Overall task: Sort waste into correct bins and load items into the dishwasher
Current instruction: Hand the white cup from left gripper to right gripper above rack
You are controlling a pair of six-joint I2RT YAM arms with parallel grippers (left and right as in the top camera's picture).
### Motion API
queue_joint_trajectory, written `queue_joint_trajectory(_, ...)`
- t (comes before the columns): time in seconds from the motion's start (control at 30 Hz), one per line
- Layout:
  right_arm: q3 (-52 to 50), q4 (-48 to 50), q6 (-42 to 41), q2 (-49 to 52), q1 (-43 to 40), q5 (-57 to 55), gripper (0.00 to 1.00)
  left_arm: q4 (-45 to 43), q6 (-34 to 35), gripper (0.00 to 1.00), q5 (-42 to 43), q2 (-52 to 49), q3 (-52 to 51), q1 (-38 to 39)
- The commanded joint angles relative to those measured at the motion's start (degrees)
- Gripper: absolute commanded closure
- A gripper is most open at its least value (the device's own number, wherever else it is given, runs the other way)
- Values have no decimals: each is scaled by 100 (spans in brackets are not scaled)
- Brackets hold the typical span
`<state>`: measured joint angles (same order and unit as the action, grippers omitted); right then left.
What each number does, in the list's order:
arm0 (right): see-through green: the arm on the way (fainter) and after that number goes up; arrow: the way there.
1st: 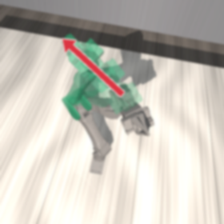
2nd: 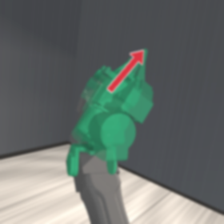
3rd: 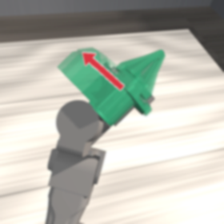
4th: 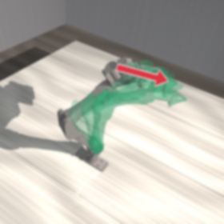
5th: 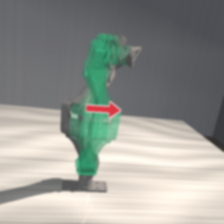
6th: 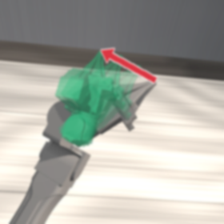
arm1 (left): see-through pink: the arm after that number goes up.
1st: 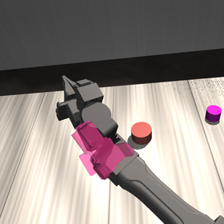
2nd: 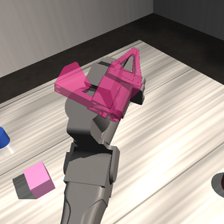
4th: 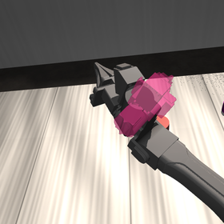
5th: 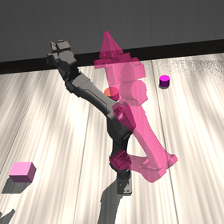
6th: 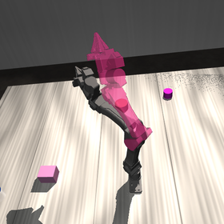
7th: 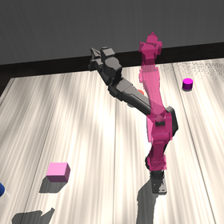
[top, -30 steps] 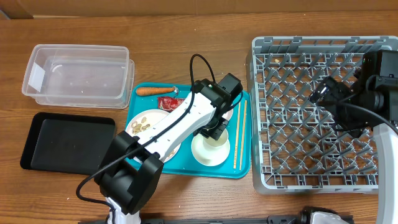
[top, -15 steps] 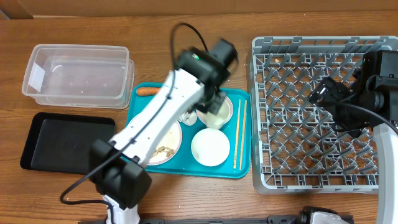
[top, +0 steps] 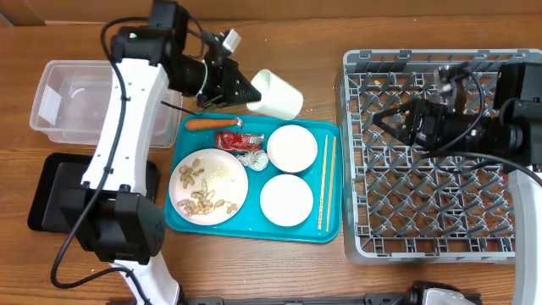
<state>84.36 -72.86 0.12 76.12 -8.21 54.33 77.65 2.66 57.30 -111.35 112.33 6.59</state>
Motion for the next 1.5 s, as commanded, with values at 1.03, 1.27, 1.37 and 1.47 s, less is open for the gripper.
queue_joint_trajectory(1.03,153,2328,-619,96,1572,245,17,-98,-841,96,3329,11,66,1036)
queue_joint_trajectory(1.27,153,2315,-619,96,1554,-24,16,-98,-844,96,3327,11,66,984)
queue_joint_trajectory(1.37,153,2312,-612,94,1556,90,16,-101,-844,96,3327,11,66,994)
queue_joint_trajectory(1.47,153,2312,-516,94,1563,562,18,-125,-846,96,3327,11,66,1001)
